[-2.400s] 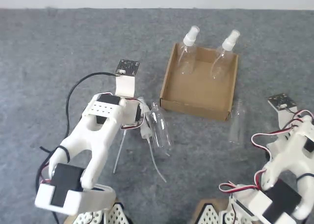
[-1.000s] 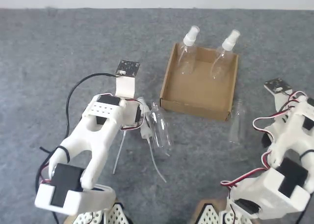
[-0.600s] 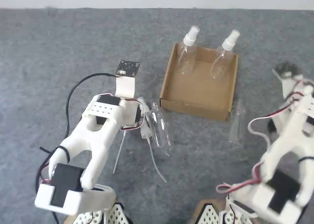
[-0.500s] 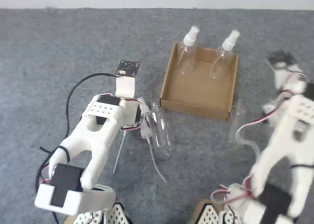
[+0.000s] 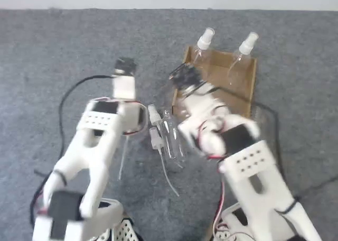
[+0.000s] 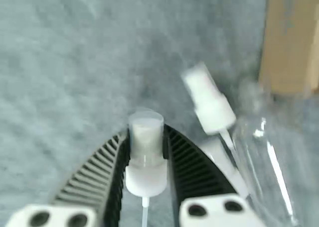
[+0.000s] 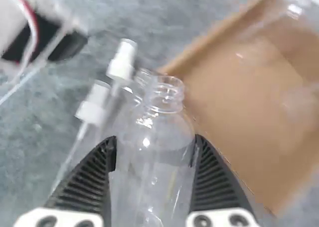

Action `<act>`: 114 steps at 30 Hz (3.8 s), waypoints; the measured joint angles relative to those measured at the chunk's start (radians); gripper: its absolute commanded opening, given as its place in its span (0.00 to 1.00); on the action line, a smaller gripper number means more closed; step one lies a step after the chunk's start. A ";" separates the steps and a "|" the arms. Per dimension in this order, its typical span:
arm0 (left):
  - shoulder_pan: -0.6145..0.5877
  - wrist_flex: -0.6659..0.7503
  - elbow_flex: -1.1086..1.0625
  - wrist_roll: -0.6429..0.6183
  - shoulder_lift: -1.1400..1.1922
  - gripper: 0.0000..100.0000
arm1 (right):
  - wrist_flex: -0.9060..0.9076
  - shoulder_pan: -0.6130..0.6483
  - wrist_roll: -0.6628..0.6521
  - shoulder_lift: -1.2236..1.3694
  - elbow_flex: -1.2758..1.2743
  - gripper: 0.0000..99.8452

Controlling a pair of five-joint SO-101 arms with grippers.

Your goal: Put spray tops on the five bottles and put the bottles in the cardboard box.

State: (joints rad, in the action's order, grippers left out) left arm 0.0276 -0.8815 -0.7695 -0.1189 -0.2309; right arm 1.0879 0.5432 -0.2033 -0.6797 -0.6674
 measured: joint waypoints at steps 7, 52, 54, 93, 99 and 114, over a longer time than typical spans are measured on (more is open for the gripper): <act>-0.086 -0.048 -0.015 0.000 -0.331 0.01 | -0.233 0.120 0.012 0.000 -0.209 0.01; 0.026 -0.006 0.253 -0.316 -0.580 0.01 | -0.657 0.278 0.026 -0.365 -0.626 0.01; 0.026 -0.006 0.244 -0.316 -0.580 0.01 | -0.657 0.278 0.026 -0.364 -0.628 0.01; -0.003 -0.046 0.365 -0.318 -0.612 0.01 | -0.660 0.276 0.026 -0.373 -0.641 0.01; 0.060 -0.066 0.345 -0.315 -0.617 0.01 | -0.660 0.276 0.026 -0.373 -0.641 0.01; 0.075 -0.026 0.158 -0.319 -0.618 0.01 | -0.660 0.276 0.026 -0.373 -0.643 0.01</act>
State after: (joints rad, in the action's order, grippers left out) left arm 0.1028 -0.9076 -0.6114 -0.4381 -0.8493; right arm 0.4281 0.8193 -0.1772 -1.0526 -1.3103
